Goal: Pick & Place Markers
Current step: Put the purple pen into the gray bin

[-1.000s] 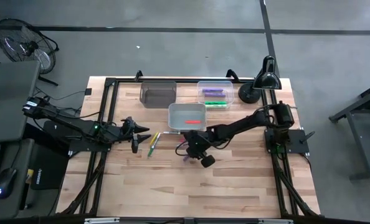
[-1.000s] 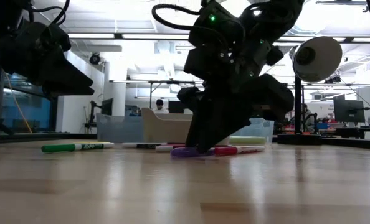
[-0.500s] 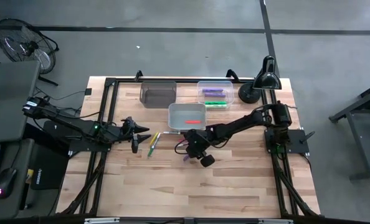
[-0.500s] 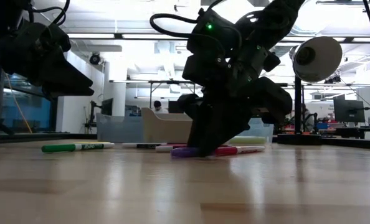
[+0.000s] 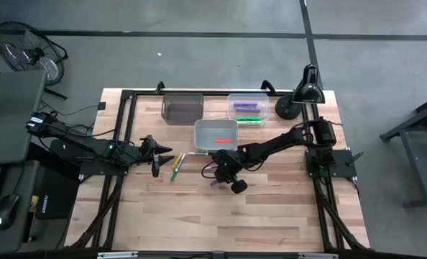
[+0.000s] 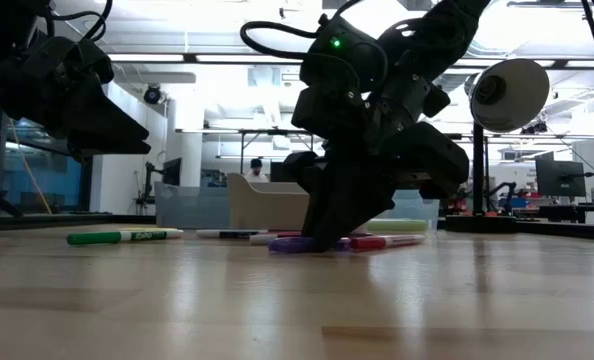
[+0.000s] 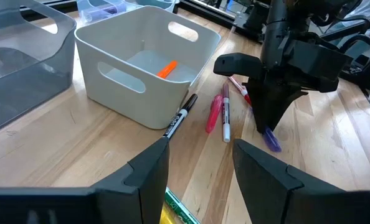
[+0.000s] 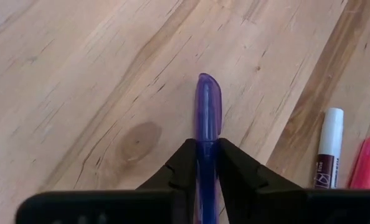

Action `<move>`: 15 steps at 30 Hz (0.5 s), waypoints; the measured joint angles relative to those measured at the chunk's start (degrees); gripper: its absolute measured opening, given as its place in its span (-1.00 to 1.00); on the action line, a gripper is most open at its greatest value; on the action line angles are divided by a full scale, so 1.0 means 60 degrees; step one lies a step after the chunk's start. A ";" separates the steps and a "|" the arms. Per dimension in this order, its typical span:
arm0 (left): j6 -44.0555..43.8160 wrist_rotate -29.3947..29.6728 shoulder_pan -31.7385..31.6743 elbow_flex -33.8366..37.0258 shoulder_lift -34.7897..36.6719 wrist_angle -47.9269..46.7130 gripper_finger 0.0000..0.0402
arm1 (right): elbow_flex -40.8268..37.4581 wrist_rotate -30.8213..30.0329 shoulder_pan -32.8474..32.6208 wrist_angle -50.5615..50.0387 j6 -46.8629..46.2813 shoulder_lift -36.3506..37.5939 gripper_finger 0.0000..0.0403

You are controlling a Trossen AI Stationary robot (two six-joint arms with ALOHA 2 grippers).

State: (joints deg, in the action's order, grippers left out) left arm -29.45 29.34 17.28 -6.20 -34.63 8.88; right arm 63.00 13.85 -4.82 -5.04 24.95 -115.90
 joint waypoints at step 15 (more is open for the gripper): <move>-0.0069 0.0000 0.0000 -0.0004 0.0000 -0.0004 -0.13 | -0.0011 -0.0036 -0.0007 -0.0025 -0.0330 0.0043 -0.78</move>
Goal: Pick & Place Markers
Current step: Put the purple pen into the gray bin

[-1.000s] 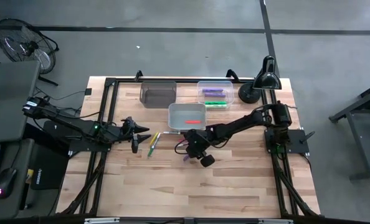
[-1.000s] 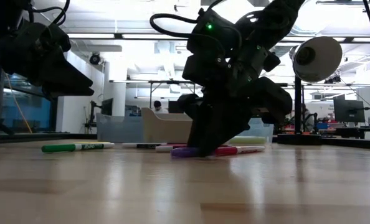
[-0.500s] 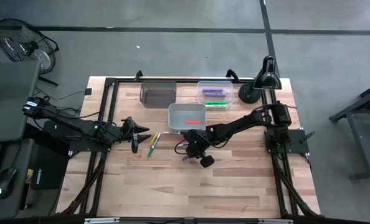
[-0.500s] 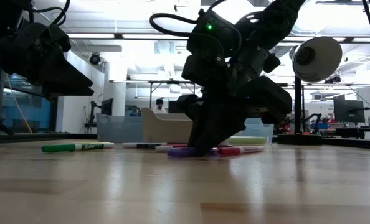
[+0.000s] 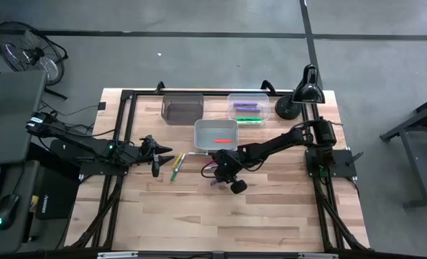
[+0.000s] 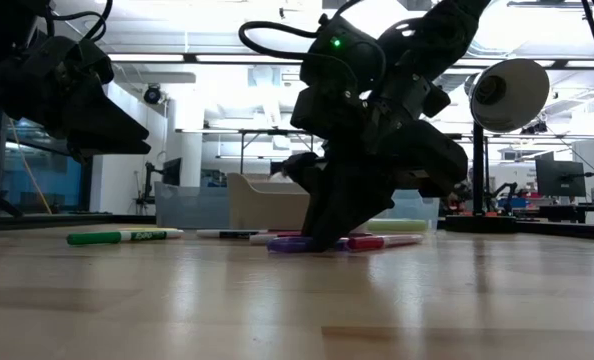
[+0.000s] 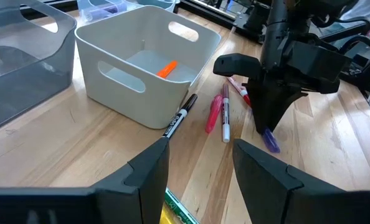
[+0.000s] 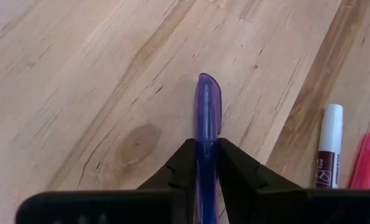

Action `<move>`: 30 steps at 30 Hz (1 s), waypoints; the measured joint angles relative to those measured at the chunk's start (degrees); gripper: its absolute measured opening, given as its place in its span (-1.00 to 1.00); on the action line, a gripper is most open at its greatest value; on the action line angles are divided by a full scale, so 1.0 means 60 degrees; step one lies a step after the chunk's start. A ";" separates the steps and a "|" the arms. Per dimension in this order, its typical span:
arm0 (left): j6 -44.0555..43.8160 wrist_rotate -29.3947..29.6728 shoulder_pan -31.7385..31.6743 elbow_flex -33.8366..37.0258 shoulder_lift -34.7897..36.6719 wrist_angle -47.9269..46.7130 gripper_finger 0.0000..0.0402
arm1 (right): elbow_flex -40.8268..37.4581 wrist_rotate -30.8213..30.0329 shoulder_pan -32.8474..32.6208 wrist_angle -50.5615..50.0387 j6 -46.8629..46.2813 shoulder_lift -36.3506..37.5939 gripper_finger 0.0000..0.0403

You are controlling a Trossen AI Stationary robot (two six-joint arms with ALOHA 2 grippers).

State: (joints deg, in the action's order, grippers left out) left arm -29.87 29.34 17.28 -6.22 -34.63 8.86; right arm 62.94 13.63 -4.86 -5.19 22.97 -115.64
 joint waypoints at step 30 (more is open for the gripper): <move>-0.0143 -0.0080 0.0002 -0.0011 -0.0004 -0.0072 -0.13 | -0.0018 -0.0706 0.0016 -0.2604 -0.0577 0.1992 -0.77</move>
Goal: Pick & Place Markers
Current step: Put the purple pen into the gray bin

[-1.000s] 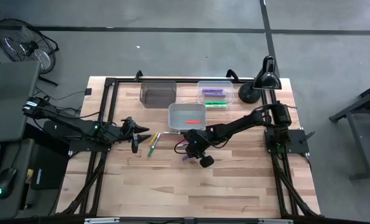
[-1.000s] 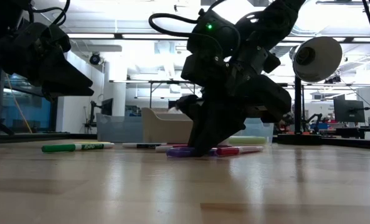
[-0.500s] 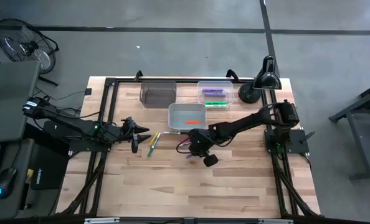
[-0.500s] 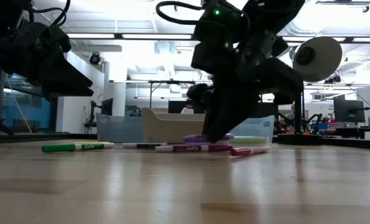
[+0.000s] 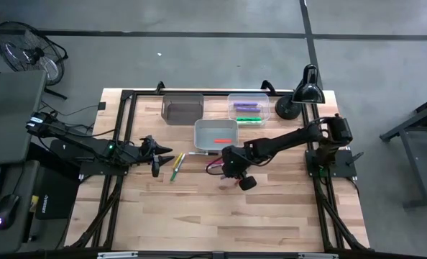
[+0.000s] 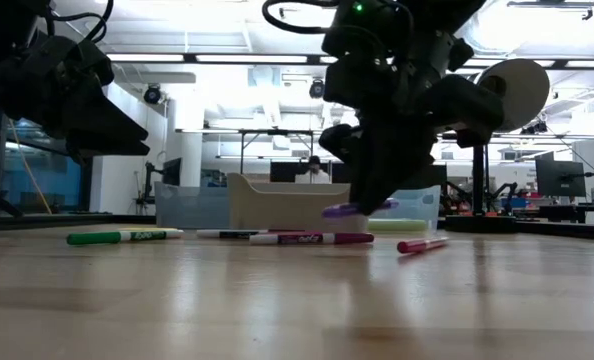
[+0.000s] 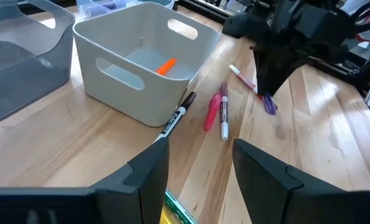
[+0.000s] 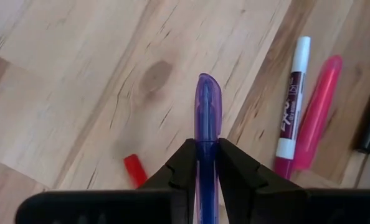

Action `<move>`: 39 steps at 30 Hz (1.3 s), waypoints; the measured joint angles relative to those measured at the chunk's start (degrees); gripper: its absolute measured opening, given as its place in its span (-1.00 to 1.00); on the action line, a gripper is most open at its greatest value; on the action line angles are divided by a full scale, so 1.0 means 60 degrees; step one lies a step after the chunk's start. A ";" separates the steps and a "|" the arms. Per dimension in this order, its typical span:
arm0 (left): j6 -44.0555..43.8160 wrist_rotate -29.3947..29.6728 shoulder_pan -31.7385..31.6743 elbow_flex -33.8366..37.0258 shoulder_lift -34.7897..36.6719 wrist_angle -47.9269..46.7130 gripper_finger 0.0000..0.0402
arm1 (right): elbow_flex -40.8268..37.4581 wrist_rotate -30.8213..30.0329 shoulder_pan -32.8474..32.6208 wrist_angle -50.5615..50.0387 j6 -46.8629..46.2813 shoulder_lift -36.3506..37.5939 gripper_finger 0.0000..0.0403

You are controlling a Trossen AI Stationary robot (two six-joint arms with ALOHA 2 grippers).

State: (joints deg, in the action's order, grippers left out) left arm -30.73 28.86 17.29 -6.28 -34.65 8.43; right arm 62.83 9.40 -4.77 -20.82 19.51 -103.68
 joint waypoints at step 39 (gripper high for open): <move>-0.0181 -0.0135 -0.0001 0.0004 0.0000 -0.0245 -0.13 | 0.0018 0.0149 0.1523 0.2839 0.0003 0.0030 -0.76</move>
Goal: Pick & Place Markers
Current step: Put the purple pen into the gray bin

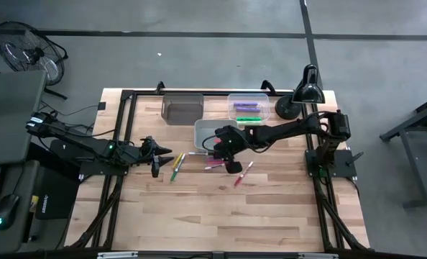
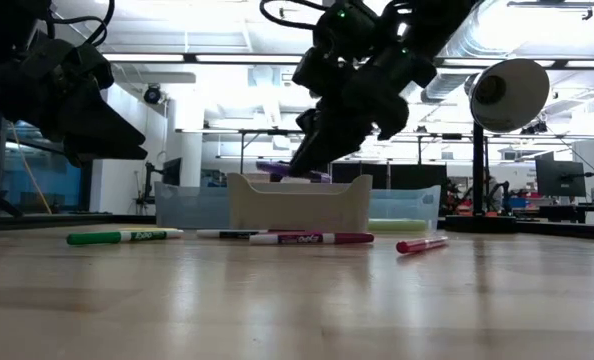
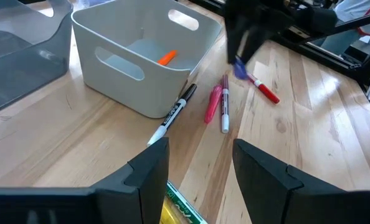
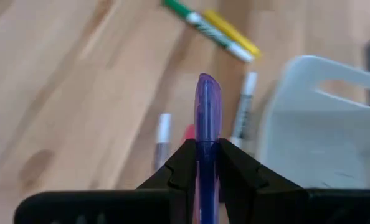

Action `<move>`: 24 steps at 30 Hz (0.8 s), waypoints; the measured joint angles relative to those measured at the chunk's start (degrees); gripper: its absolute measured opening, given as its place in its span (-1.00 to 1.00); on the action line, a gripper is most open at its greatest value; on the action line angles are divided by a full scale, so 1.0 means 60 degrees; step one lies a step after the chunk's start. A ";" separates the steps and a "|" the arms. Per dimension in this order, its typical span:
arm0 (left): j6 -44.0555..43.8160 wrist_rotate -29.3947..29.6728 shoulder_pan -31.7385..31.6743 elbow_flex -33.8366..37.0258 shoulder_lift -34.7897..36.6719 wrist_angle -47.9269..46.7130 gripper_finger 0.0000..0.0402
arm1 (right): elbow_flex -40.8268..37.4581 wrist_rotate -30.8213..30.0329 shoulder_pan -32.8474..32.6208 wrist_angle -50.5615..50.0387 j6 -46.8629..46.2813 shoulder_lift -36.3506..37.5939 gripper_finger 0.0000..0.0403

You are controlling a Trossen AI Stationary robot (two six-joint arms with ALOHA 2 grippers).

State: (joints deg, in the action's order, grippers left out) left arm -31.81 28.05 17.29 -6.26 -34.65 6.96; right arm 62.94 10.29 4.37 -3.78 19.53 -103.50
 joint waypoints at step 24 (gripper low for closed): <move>-0.0033 0.0022 -0.0001 0.0004 0.0000 -0.0004 -0.13 | 0.0000 -0.1860 0.1458 0.0437 -0.1694 0.0000 -0.76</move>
State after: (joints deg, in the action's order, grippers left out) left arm -32.01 28.18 17.28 -6.24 -34.65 6.94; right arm 62.94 -0.86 13.12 -1.16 9.36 -103.50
